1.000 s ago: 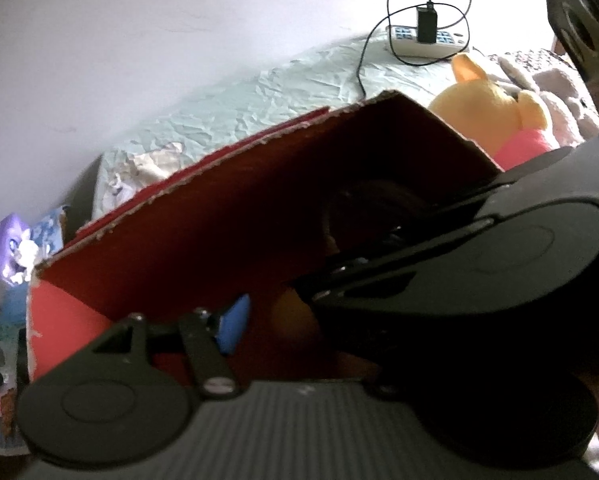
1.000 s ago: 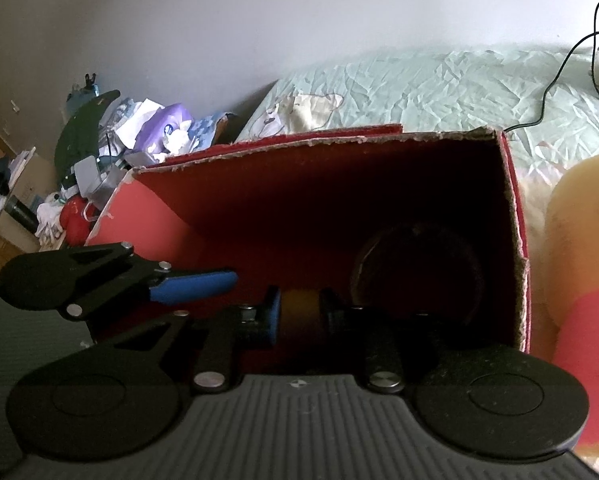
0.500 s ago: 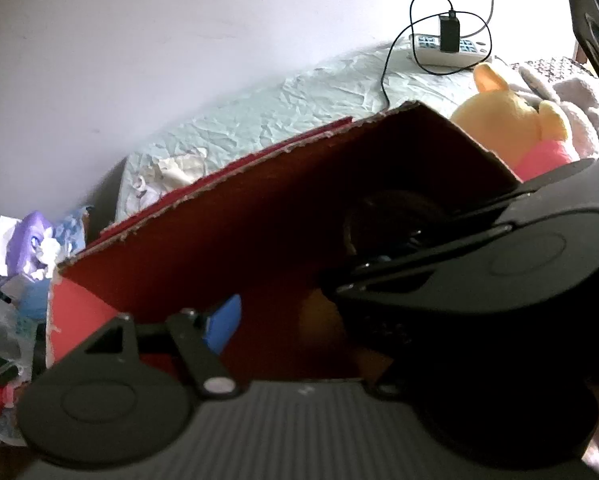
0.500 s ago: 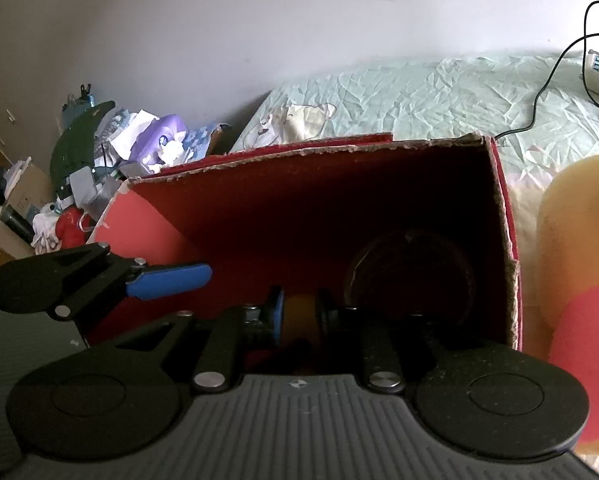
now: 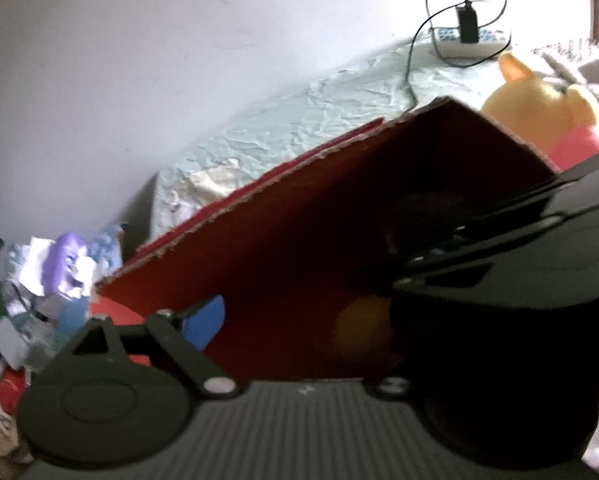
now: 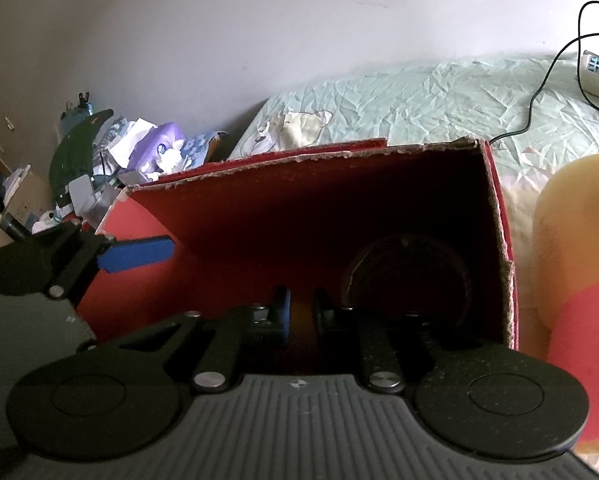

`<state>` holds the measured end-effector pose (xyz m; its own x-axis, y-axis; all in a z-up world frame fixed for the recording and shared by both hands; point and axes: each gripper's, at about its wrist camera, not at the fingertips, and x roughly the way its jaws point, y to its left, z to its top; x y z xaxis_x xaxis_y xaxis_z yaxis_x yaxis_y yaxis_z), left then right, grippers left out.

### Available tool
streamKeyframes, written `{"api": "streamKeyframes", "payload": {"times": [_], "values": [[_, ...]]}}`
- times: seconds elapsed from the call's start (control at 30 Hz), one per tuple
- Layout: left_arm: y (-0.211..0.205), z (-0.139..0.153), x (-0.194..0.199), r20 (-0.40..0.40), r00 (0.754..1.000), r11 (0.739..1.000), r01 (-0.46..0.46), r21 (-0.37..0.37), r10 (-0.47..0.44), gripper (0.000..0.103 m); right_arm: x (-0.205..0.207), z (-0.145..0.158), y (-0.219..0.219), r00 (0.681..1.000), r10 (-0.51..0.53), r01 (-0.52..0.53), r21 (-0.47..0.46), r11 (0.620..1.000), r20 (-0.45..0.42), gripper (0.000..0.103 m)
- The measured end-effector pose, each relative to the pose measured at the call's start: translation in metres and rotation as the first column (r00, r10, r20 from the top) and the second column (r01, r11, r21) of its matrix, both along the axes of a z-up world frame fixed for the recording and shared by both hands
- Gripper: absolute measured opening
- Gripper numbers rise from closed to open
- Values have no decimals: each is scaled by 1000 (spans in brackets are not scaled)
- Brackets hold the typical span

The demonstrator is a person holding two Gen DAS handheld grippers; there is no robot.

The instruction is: Organize objects

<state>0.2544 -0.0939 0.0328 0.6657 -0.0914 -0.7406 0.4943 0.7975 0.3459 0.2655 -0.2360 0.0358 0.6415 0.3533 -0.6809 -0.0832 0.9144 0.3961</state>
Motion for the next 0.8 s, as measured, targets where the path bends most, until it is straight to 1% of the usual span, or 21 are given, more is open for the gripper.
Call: {"api": "streamKeyframes", "payload": {"times": [0.03, 0.17, 0.27, 0.37, 0.43, 0.53, 0.63, 0.8], "values": [[0, -1, 2, -4, 1000, 1000, 0, 5, 0, 92, 0, 0, 0, 1000, -3, 3, -1, 1000, -1, 14], [3, -1, 4, -10, 1000, 1000, 7, -15, -7, 91, -1, 1, -1, 1000, -12, 12, 4, 1000, 8, 10], [7, -1, 8, -24, 999, 999, -25, -35, 25, 85, -3, 2, -1, 1000, -25, 25, 4, 1000, 17, 6], [12, -1, 11, -45, 997, 996, -67, -65, 64, 84, -3, 2, -1, 999, -36, 36, 0, 999, 21, 5], [12, -1, 11, -36, 996, 994, -85, -65, 83, 80, -3, 2, -1, 999, -39, 39, -2, 999, 22, 5], [13, 0, 10, -20, 994, 992, -106, -69, 105, 79, -3, 2, 0, 999, -45, 45, -3, 999, 27, 4], [16, 0, 14, -45, 991, 988, -129, -88, 125, 78, -4, 2, 0, 998, -55, 55, -5, 998, 33, 4], [13, -2, 12, -31, 991, 989, -131, -64, 129, 76, -4, 3, 0, 997, -64, 64, -8, 998, 39, 4]]}}
